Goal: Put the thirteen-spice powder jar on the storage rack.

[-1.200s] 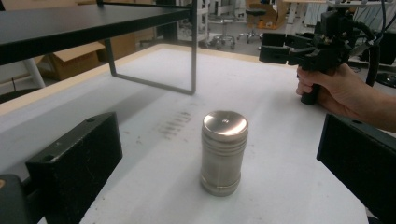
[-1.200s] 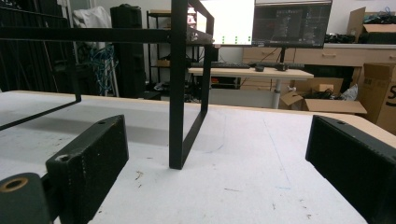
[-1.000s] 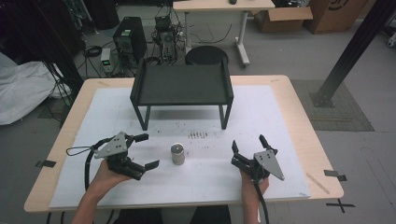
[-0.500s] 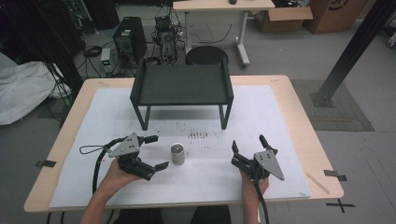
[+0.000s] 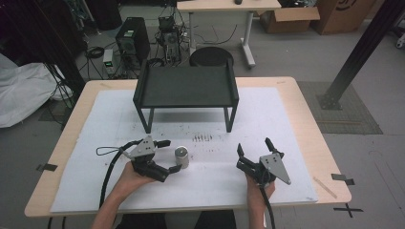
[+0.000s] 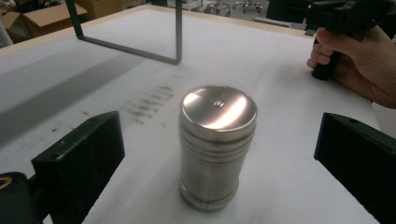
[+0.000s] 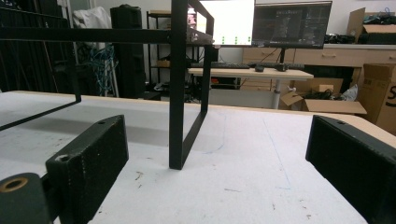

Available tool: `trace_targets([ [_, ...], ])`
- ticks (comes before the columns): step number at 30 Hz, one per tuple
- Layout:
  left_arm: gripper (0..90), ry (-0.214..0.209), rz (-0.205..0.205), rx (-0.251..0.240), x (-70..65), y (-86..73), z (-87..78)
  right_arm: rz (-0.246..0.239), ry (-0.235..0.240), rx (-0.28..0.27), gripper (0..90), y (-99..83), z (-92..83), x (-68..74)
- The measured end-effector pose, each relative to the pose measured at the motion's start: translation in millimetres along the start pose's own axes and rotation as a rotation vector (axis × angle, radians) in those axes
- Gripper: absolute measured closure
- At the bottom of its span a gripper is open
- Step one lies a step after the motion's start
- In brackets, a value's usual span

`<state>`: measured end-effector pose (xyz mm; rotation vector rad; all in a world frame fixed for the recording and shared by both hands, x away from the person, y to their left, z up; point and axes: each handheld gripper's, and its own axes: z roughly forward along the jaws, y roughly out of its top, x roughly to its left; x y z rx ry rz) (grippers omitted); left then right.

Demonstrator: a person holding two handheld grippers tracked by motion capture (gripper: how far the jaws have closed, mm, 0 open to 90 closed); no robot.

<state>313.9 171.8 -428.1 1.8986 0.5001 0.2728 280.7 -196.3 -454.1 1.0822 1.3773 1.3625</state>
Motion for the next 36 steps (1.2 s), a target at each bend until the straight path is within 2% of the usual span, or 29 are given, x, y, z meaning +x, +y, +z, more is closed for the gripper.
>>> trace_targets([
  [11,7.2,0.015,-0.009,0.024,0.2,-1.5,13.0,0.000,0.000,-0.002,5.5,0.0,-0.1,-0.1],
  [15,10.6,0.021,0.004,0.040,0.7,-2.4,15.5,0.000,0.000,-0.002,5.5,0.0,-0.1,-0.1],
  [28,21.5,0.020,-0.024,0.047,0.9,-3.5,19.9,0.001,0.000,-0.002,5.5,0.0,-0.2,-0.1],
  [36,30.1,0.006,-0.003,0.054,-1.3,-3.3,21.9,0.001,0.000,-0.002,5.5,0.0,-0.2,-0.1],
])
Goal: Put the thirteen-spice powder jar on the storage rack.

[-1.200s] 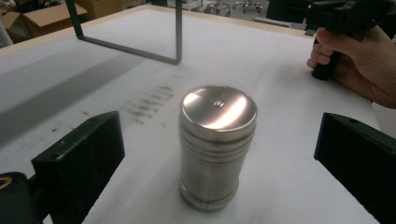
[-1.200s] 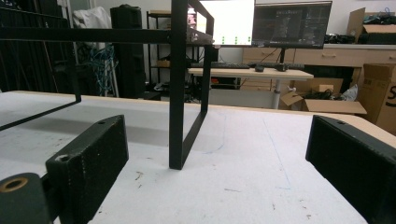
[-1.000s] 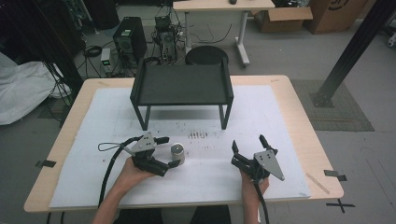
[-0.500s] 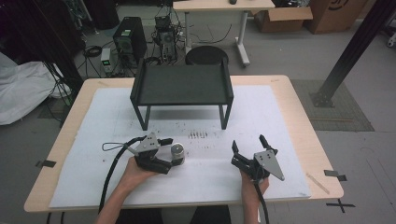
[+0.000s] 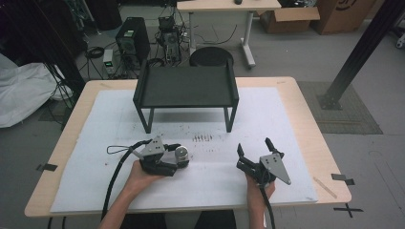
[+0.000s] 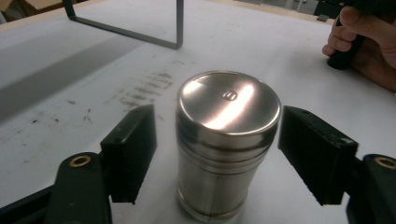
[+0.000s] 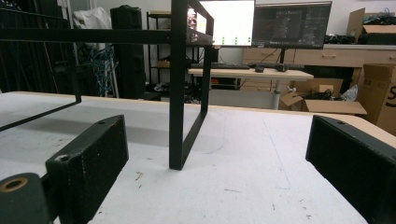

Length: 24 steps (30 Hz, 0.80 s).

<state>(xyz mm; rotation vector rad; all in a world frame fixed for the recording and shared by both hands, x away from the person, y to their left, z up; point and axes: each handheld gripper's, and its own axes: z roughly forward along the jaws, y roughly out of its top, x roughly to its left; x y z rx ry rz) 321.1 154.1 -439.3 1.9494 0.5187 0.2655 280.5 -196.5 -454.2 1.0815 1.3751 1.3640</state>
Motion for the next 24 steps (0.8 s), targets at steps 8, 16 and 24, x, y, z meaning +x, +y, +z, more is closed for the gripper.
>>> trace_targets([
  [8,38.0,-0.007,0.014,0.003,-2.0,0.2,1.0,0.000,0.000,0.000,5.5,0.0,0.0,0.0],
  [16,43.4,-0.003,0.018,0.003,-2.0,0.3,0.6,-0.001,0.000,0.001,5.5,0.0,0.1,0.0],
  [24,48.3,0.005,0.021,0.008,-0.9,0.5,-0.6,0.000,0.001,0.003,5.5,0.1,0.3,0.0],
])
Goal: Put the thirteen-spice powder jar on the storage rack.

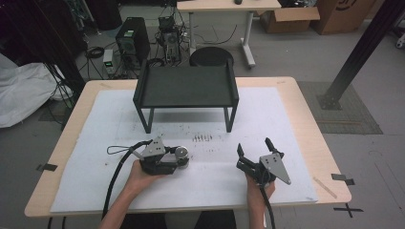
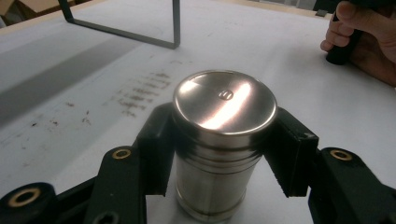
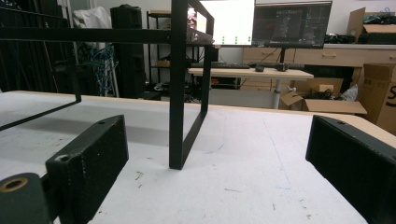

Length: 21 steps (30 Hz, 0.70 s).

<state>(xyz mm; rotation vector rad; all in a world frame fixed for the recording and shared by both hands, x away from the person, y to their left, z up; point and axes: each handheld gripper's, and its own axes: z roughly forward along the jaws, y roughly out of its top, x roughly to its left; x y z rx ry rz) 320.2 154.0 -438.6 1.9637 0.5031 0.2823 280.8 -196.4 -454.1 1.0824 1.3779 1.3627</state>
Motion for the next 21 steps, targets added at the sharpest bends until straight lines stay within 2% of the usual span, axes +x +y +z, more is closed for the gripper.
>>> trace_targets([
  [21,48.8,0.010,-0.024,-0.003,-1.0,1.8,-2.9,0.001,0.000,0.001,5.5,0.0,-0.1,0.1],
])
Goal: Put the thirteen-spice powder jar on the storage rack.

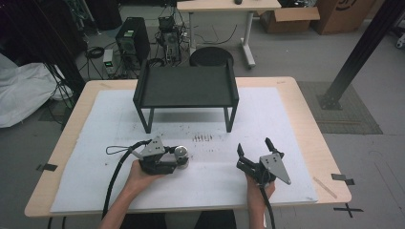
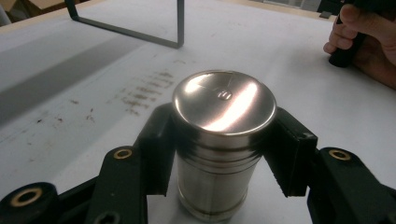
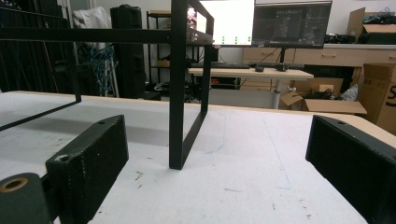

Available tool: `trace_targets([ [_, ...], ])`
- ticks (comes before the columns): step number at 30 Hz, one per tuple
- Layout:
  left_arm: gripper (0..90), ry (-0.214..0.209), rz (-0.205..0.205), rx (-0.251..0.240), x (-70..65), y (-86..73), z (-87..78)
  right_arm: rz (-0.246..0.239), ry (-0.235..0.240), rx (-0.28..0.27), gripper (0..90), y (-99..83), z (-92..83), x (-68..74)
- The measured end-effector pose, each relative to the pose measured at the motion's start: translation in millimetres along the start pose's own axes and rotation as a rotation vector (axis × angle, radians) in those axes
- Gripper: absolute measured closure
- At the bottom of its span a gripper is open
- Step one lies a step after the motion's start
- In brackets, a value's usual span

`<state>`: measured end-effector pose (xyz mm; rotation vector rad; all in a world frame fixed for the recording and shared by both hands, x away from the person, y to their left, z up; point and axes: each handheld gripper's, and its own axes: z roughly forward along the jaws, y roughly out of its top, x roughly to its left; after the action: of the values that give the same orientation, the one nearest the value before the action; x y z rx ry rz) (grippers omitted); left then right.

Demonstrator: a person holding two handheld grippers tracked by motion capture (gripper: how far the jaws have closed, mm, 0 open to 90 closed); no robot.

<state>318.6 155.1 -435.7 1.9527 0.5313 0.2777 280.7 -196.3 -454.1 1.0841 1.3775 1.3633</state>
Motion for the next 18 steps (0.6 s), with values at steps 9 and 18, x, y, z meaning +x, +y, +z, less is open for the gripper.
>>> trace_targets([
  [9,48.8,0.009,0.000,-0.008,0.0,5.2,-6.5,0.000,0.000,0.001,5.5,0.0,0.2,0.0],
  [18,48.8,0.017,0.005,-0.006,-0.1,14.9,-12.9,-0.001,-0.001,0.000,5.5,0.1,0.2,-0.1],
])
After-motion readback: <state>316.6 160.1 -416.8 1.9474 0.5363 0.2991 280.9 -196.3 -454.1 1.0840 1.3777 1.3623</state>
